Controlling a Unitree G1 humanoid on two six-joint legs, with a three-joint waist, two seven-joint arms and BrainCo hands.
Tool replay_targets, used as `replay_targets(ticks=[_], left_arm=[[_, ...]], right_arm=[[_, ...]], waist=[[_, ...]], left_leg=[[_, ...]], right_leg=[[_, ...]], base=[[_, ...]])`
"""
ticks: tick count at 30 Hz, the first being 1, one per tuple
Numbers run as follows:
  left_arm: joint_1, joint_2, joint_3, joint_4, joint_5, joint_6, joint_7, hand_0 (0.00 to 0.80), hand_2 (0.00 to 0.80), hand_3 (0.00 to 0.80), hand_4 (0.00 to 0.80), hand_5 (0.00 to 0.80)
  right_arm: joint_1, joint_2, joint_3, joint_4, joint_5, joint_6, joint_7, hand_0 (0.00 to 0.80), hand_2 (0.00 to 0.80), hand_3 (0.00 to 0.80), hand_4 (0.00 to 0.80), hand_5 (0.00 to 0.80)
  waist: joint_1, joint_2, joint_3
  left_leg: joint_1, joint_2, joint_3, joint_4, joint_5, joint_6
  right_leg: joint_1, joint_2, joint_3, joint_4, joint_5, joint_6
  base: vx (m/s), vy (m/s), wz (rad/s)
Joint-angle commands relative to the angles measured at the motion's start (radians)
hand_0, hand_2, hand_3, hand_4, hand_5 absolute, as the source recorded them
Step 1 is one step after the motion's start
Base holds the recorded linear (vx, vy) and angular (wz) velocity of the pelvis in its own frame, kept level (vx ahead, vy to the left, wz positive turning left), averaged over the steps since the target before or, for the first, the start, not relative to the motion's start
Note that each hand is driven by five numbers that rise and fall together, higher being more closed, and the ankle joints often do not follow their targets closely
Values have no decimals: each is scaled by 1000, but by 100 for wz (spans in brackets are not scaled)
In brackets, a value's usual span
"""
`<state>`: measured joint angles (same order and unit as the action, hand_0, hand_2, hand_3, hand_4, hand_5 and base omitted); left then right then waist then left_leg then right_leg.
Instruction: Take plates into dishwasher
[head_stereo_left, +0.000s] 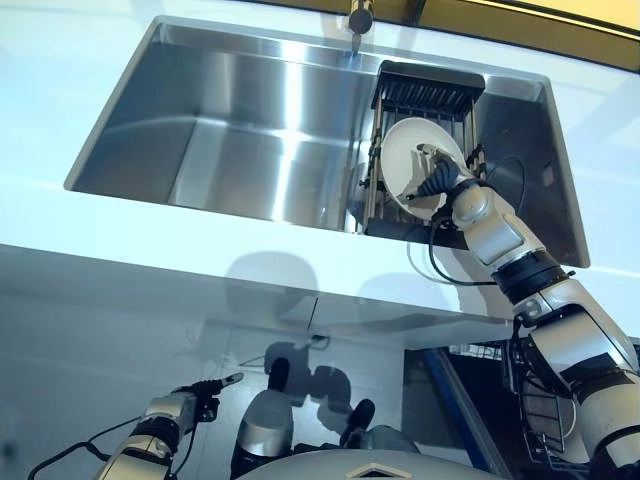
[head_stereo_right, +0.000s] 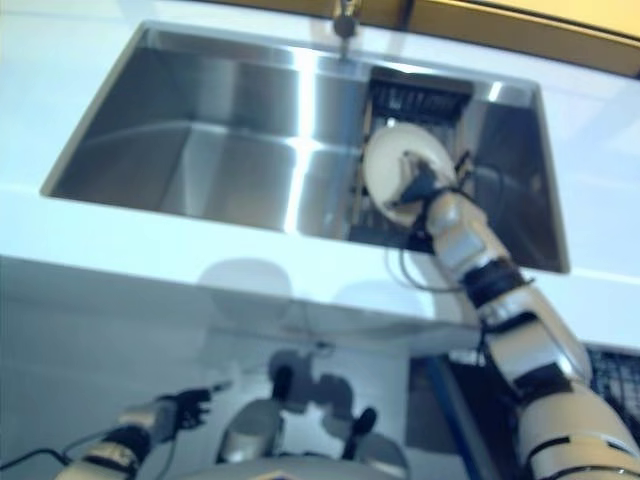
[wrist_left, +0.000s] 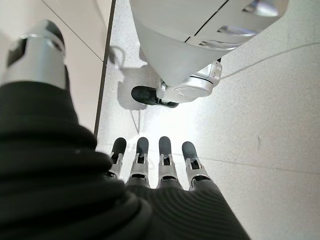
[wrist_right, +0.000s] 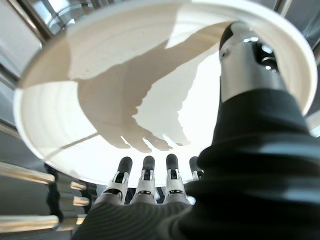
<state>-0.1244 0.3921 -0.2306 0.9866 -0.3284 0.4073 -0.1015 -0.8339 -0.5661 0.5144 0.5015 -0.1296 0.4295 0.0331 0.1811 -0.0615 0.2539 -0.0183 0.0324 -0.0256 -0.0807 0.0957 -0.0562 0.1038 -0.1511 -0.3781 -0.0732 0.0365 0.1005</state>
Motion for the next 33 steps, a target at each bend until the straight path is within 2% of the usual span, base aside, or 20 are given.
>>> replay_targets(ticks=[1, 10, 19, 26, 33], left_arm=[[2, -15, -26, 32, 27, 2, 6, 0, 0, 0, 0, 0], [0, -15, -26, 55, 41, 8, -1, 0, 0, 0, 0, 0], [11, -13, -19, 57, 62, 11, -12, 0, 0, 0, 0, 0], [11, -17, -14, 57, 60, 23, -10, 0, 0, 0, 0, 0], [-3, -28, -13, 59, 46, 28, 4, 0, 0, 0, 0, 0]], right_arm=[[-3, -68, -10, -44, -55, -19, 3, 0, 0, 0, 0, 0], [-20, -108, -25, 2, -79, -10, 14, 0, 0, 0, 0, 0], [-3, -144, -49, -27, -61, -21, 55, 0, 0, 0, 0, 0], [33, -127, -55, -81, -59, -26, 101, 0, 0, 0, 0, 0], [57, -56, -51, -117, -40, 8, 95, 0, 0, 0, 0, 0]], waist=[[-2, 10, -59], [-12, 4, -92], [-28, -2, -113], [-43, -2, -115], [-46, 0, -107]], left_leg=[[37, 18, 77, -2, -49, 26], [60, 19, 89, -6, -58, 25], [80, 20, 100, -7, -67, 24], [94, 20, 108, -7, -72, 25], [96, 19, 115, -7, -73, 27]], right_leg=[[-44, -99, 45, 120, 19, 88], [-25, -94, 52, 108, 17, 90], [-14, -92, 63, 103, 17, 91], [-15, -92, 71, 107, 18, 91], [-15, -92, 70, 106, 19, 90]], base=[[34, 3, -10], [12, 0, -4], [1, 1, -1], [9, 8, -6], [-6, 3, -5]])
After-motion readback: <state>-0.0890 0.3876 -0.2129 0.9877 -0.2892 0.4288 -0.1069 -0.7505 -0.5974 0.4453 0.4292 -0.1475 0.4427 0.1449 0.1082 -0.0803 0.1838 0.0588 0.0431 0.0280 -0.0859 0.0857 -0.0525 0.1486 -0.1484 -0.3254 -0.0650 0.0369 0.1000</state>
